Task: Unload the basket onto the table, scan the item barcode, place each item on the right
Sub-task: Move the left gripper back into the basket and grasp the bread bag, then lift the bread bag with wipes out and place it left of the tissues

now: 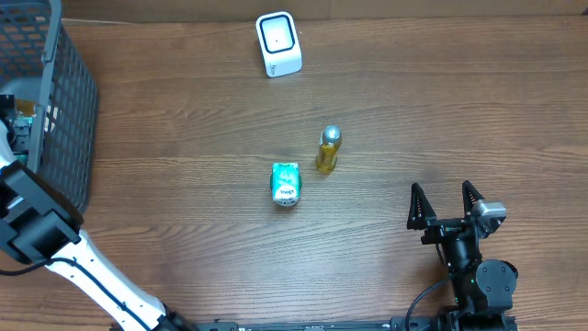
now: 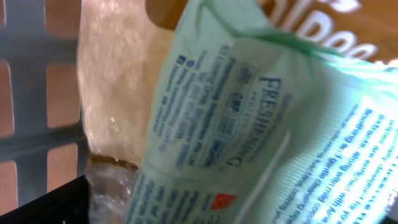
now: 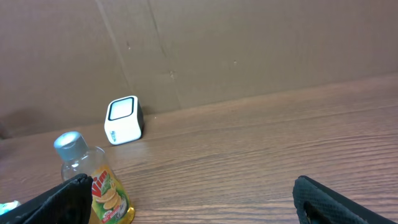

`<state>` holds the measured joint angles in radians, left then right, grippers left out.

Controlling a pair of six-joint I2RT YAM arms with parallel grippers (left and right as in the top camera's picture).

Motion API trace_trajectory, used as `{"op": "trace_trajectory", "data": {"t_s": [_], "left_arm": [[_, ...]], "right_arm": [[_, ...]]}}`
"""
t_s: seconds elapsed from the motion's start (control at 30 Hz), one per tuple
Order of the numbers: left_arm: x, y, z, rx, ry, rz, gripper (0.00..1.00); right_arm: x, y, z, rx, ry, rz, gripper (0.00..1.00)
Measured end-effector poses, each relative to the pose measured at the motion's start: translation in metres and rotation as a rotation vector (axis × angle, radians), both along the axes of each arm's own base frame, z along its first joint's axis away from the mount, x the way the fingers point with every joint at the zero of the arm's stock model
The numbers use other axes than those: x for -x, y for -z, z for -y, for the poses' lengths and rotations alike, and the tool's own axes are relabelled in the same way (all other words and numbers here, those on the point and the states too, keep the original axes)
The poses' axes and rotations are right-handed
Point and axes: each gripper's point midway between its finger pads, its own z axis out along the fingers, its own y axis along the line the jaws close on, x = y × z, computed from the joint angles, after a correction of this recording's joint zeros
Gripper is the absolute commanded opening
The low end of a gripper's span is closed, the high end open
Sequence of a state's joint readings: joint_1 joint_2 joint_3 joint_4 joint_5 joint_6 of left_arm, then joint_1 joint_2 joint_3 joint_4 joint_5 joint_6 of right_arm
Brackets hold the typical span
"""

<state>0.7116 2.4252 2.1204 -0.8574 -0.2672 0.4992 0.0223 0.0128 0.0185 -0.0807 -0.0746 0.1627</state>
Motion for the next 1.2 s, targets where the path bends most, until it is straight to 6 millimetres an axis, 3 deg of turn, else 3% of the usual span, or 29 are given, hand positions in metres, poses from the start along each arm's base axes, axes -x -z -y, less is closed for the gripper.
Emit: {"op": "trace_trajectory", "data": {"t_s": [0.1,0.33,0.6,0.63,0.7,0.73,0.8,0.97,1.03,1.1,1.2], "left_arm": [[0.003,0.002,0.000,0.029,-0.012,0.016,0.81],[0.006,0.008,0.000,0.080,-0.030,0.049,0.64],[0.004,0.007,0.003,0.109,-0.058,0.084,0.59],[0.003,0.007,0.004,0.112,-0.062,0.085,0.53],[-0.001,0.006,0.008,0.117,-0.072,0.095,0.28],[-0.002,0.003,0.009,0.120,-0.077,0.103,0.21],[-0.007,-0.004,0.017,0.139,-0.075,0.125,0.22],[-0.027,-0.033,0.037,0.174,-0.050,0.220,0.29],[-0.033,-0.054,0.042,0.166,-0.047,0.269,0.29],[-0.037,-0.085,0.043,0.139,-0.047,0.335,0.29],[-0.037,-0.154,0.045,0.071,-0.058,0.472,0.29]], "right_arm": [[0.000,0.000,0.000,0.000,0.000,0.000,1.00],[0.000,0.000,0.000,0.000,0.000,0.000,1.00],[0.000,0.000,0.000,0.000,0.000,0.000,1.00],[0.000,0.000,0.000,0.000,0.000,-0.001,1.00],[0.000,0.000,0.000,0.000,0.000,0.000,1.00],[0.000,0.000,0.000,0.001,0.000,0.000,1.00],[0.000,0.000,0.000,0.000,0.000,0.000,1.00],[0.000,0.000,0.000,0.000,0.000,0.000,1.00],[0.000,0.000,0.000,0.001,0.000,0.000,1.00],[0.000,0.000,0.000,0.002,0.000,0.000,1.00],[0.000,0.000,0.000,0.002,0.000,0.000,1.00]]}}
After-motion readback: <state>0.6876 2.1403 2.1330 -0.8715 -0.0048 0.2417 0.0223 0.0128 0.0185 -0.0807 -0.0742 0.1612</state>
